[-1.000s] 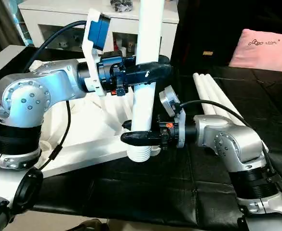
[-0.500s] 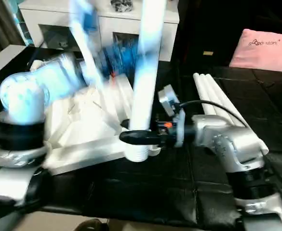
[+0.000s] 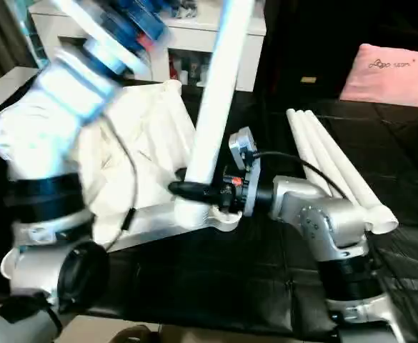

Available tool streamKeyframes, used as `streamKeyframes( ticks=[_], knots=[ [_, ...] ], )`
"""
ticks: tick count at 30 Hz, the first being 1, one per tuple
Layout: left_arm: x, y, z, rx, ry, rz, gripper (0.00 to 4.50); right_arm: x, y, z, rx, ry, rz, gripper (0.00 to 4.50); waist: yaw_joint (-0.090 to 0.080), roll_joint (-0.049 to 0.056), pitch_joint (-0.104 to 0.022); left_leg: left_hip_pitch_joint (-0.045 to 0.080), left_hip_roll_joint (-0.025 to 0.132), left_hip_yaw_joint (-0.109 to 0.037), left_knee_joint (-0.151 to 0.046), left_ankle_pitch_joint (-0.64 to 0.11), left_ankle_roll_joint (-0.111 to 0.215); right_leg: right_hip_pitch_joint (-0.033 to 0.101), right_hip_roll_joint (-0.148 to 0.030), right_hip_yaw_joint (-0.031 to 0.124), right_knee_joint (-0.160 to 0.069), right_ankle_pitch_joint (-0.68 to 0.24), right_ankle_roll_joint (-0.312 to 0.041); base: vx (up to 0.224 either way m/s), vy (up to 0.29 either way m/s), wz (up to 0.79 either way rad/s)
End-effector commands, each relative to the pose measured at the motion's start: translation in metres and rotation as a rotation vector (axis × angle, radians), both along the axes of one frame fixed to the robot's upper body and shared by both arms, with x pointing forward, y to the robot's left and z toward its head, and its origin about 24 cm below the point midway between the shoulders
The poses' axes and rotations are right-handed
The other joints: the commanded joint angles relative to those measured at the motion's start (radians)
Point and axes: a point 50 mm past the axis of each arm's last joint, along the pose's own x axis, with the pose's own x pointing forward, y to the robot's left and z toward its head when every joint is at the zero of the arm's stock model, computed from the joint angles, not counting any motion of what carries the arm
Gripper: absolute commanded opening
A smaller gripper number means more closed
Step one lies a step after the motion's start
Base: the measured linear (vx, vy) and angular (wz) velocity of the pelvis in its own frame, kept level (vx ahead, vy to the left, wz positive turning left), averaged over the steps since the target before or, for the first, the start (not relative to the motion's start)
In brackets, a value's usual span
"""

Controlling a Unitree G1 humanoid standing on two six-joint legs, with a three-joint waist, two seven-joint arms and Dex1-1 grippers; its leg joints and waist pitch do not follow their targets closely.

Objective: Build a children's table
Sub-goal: Pick table leg

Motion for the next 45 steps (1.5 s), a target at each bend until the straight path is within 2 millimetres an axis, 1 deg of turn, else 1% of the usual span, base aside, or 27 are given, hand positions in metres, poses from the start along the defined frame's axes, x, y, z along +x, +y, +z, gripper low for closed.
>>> streamKeyframes(
  ticks=[1, 3, 4, 6, 7, 8, 9, 10, 12, 14, 16, 17, 19, 20, 23, 28, 29, 32, 33, 36, 37, 38, 40, 41, 42, 44, 45],
  knots=[
    [0.011, 0.011, -0.015, 0.07, 0.083, 0.126, 4.21, 0.002, -0.004, 0.0, -0.014, -0.028, -0.056, 1.93, -0.002, -0.002, -0.07, 0.033, 0.083, -0.042, -0.073, -0.134, 0.0, 0.036, -0.108, 0.053, -0.082, -0.054, -0.173, 0.0, 0.0, 0.0],
    [0.022, 0.014, -0.034, 0.247, 0.166, 0.248, 4.41, 0.004, -0.002, -0.002, -0.05, -0.058, -0.096, 1.93, -0.003, -0.001, -0.07, 0.034, 0.085, -0.042, -0.076, -0.139, -0.01, 0.031, -0.107, 0.053, -0.08, -0.051, -0.153, 0.0, 0.0, 0.0],
    [0.026, 0.014, -0.043, 0.335, 0.192, 0.299, 4.41, 0.005, -0.001, -0.003, -0.081, -0.088, -0.111, 1.93, -0.002, 0.002, -0.07, 0.037, 0.087, -0.045, -0.079, -0.154, -0.018, 0.027, -0.107, 0.054, -0.082, -0.071, -0.132, 0.0, 0.0, 0.0],
    [0.03, 0.013, -0.061, 0.556, 0.175, 0.389, 4.48, 0.007, 0.003, -0.004, -0.115, -0.123, -0.145, 1.93, -0.003, 0.004, -0.067, 0.037, 0.088, -0.046, -0.085, -0.176, -0.035, 0.025, -0.11, 0.056, -0.087, -0.109, -0.105, 0.0, 0.0, 0.0],
    [0.028, 0.007, -0.072, 0.679, 0.149, 0.401, 4.5, 0.009, 0.006, -0.004, -0.134, -0.147, -0.174, 1.93, -0.003, 0.007, -0.07, 0.04, 0.088, -0.044, -0.085, -0.183, -0.049, 0.023, -0.11, 0.056, -0.084, -0.107, -0.108, 0.0, 0.0, 0.0],
    [0.028, 0.007, -0.072, 0.679, 0.149, 0.401, 4.5, 0.009, 0.006, -0.004, -0.134, -0.147, -0.174, 1.93, -0.004, 0.008, -0.07, 0.038, 0.089, -0.046, -0.087, -0.184, -0.059, 0.023, -0.11, 0.055, -0.082, -0.088, -0.116, 0.0, 0.0, 0.0],
    [0.025, 0.002, -0.073, 0.695, 0.136, 0.376, 4.5, 0.01, 0.007, -0.005, -0.149, -0.161, -0.187, 1.93, -0.004, 0.007, -0.07, 0.04, 0.089, -0.045, -0.087, -0.182, -0.063, 0.022, -0.11, 0.054, -0.08, -0.073, -0.124, 0.0, 0.0, 0.0],
    [0.02, -0.008, -0.073, 0.701, 0.113, 0.33, 4.5, 0.011, 0.008, -0.006, -0.168, -0.176, -0.203, 1.93, -0.004, 0.007, -0.071, 0.039, 0.087, -0.042, -0.085, -0.173, -0.069, 0.023, -0.11, 0.054, -0.076, -0.038, -0.145, 0.0, 0.0, 0.0],
    [0.015, -0.016, -0.071, 0.704, 0.082, 0.287, 4.5, 0.012, 0.009, -0.006, -0.18, -0.183, -0.213, 1.93, -0.004, 0.007, -0.072, 0.035, 0.086, -0.041, -0.084, -0.164, -0.066, 0.027, -0.112, 0.053, -0.072, 0.007, -0.173, 0.0, 0.0, 0.0],
    [0.006, -0.029, -0.067, 0.71, 0.025, 0.225, 4.5, 0.015, 0.009, -0.009, -0.203, -0.19, -0.238, 1.93, -0.007, 0.004, -0.069, 0.031, 0.083, -0.038, -0.082, -0.163, -0.05, 0.03, -0.115, 0.054, -0.074, 0.015, -0.194, 0.0, 0.0, 0.0],
    [0.005, -0.031, -0.066, 0.709, 0.014, 0.211, 4.5, 0.015, 0.009, -0.009, -0.211, -0.196, -0.243, 1.93, -0.007, 0.003, -0.068, 0.03, 0.081, -0.037, -0.08, -0.167, -0.042, 0.032, -0.115, 0.056, -0.076, -0.002, -0.2, 0.0, 0.0, 0.0],
    [0.003, -0.034, -0.064, 0.705, 0.003, 0.195, 4.5, 0.016, 0.009, -0.011, -0.222, -0.199, -0.251, 1.93, -0.008, 0.003, -0.066, 0.029, 0.079, -0.036, -0.079, -0.174, -0.035, 0.032, -0.115, 0.057, -0.079, -0.029, -0.196, 0.0, 0.0, 0.0],
    [-0.001, -0.039, -0.062, 0.72, -0.035, 0.174, 4.5, 0.017, 0.008, -0.013, -0.236, -0.207, -0.265, 1.93, -0.011, 0.001, -0.064, 0.031, 0.081, -0.037, -0.081, -0.187, -0.034, 0.031, -0.113, 0.056, -0.083, -0.079, -0.183, 0.0, 0.0, 0.0],
    [-0.001, -0.039, -0.062, 0.72, -0.035, 0.174, 4.5, 0.017, 0.008, -0.013, -0.236, -0.207, -0.265, 1.93, -0.013, 0.001, -0.064, 0.031, 0.082, -0.038, -0.082, -0.189, -0.034, 0.03, -0.112, 0.056, -0.084, -0.085, -0.181, 0.0, 0.0, 0.0],
    [-0.003, -0.041, -0.063, 0.74, -0.059, 0.161, 4.5, 0.018, 0.008, -0.015, -0.244, -0.21, -0.274, 1.93, -0.024, 0.002, -0.065, 0.03, 0.082, -0.039, -0.083, -0.184, -0.032, 0.03, -0.108, 0.055, -0.081, -0.063, -0.188, 0.0, 0.0, 0.0],
    [-0.006, -0.043, -0.065, 0.771, -0.079, 0.143, 4.5, 0.019, 0.007, -0.017, -0.252, -0.212, -0.282, 1.93, -0.029, 0.002, -0.065, 0.028, 0.08, -0.037, -0.081, -0.168, -0.02, 0.032, -0.109, 0.056, -0.08, -0.04, -0.195, 0.0, 0.0, 0.0],
    [-0.006, -0.042, -0.065, 0.771, -0.08, 0.145, 4.5, 0.019, 0.007, -0.017, -0.251, -0.213, -0.286, 1.93, -0.029, 0.003, -0.065, 0.029, 0.081, -0.038, -0.08, -0.17, -0.019, 0.031, -0.109, 0.056, -0.08, -0.041, -0.198, 0.0, 0.0, 0.0],
    [-0.006, -0.041, -0.065, 0.769, -0.079, 0.152, 4.5, 0.02, 0.007, -0.016, -0.25, -0.215, -0.294, 1.93, -0.03, 0.004, -0.064, 0.03, 0.081, -0.037, -0.081, -0.18, -0.019, 0.031, -0.108, 0.055, -0.081, -0.043, -0.204, 0.0, 0.0, 0.0],
    [-0.003, -0.037, -0.065, 0.768, -0.073, 0.173, 4.5, 0.021, 0.006, -0.016, -0.245, -0.216, -0.31, 1.93, -0.031, 0.007, -0.064, 0.031, 0.082, -0.038, -0.082, -0.188, -0.021, 0.03, -0.108, 0.056, -0.082, -0.051, -0.204, 0.0, 0.0, 0.0],
    [0.002, -0.028, -0.064, 0.765, -0.062, 0.211, 4.5, 0.022, 0.002, -0.015, -0.232, -0.213, -0.342, 1.93, -0.031, 0.008, -0.063, 0.033, 0.082, -0.039, -0.084, -0.201, -0.03, 0.028, -0.108, 0.056, -0.083, -0.07, -0.199, 0.0, 0.0, 0.0],
    [0.005, -0.022, -0.065, 0.769, -0.054, 0.233, 4.5, 0.023, -0.001, -0.014, -0.224, -0.209, -0.371, 1.93, -0.032, 0.007, -0.064, 0.033, 0.082, -0.038, -0.084, -0.203, -0.033, 0.029, -0.108, 0.057, -0.083, -0.067, -0.199, 0.0, 0.0, 0.0],
    [0.008, -0.016, -0.067, 0.778, -0.042, 0.258, 4.5, 0.023, -0.005, -0.014, -0.215, -0.204, -0.402, 1.93, -0.033, 0.013, -0.064, 0.032, 0.082, -0.039, -0.086, -0.204, -0.037, 0.026, -0.106, 0.057, -0.083, -0.062, -0.196, 0.0, 0.0, 0.0],
    [0.01, -0.013, -0.068, 0.783, -0.035, 0.273, 4.5, 0.024, -0.007, -0.014, -0.21, -0.202, -0.42, 1.93, -0.034, 0.011, -0.065, 0.033, 0.08, -0.039, -0.085, -0.205, -0.041, 0.029, -0.105, 0.056, -0.08, -0.05, -0.193, 0.0, 0.0, 0.0],
    [0.012, -0.008, -0.071, 0.79, -0.022, 0.29, 4.5, 0.024, -0.01, -0.014, -0.207, -0.2, -0.446, 1.93, -0.033, 0.016, -0.065, 0.033, 0.081, -0.039, -0.085, -0.204, -0.043, 0.028, -0.107, 0.056, -0.082, -0.043, -0.192, 0.0, 0.0, 0.0],
    [0.012, -0.008, -0.071, 0.79, -0.022, 0.29, 4.5, 0.024, -0.01, -0.014, -0.207, -0.2, -0.446, 1.93, -0.034, 0.015, -0.065, 0.033, 0.08, -0.039, -0.086, -0.205, -0.044, 0.028, -0.106, 0.056, -0.081, -0.041, -0.192, 0.0, 0.0, 0.0],
    [0.013, 0.006, -0.085, 0.832, 0.011, 0.316, 4.5, 0.017, -0.021, -0.015, -0.208, -0.183, -0.486, 1.93, -0.033, 0.016, -0.065, 0.033, 0.082, -0.04, -0.086, -0.201, -0.042, 0.03, -0.107, 0.056, -0.08, -0.024, -0.194, 0.0, 0.0, 0.0],
    [0.013, 0.011, -0.091, 0.853, 0.022, 0.32, 4.5, 0.015, -0.025, -0.015, -0.205, -0.175, -0.505, 1.93, -0.034, 0.017, -0.064, 0.032, 0.082, -0.04, -0.088, -0.2, -0.04, 0.031, -0.106, 0.056, -0.08, -0.02, -0.188, 0.0, 0.0, 0.0]
  ],
)
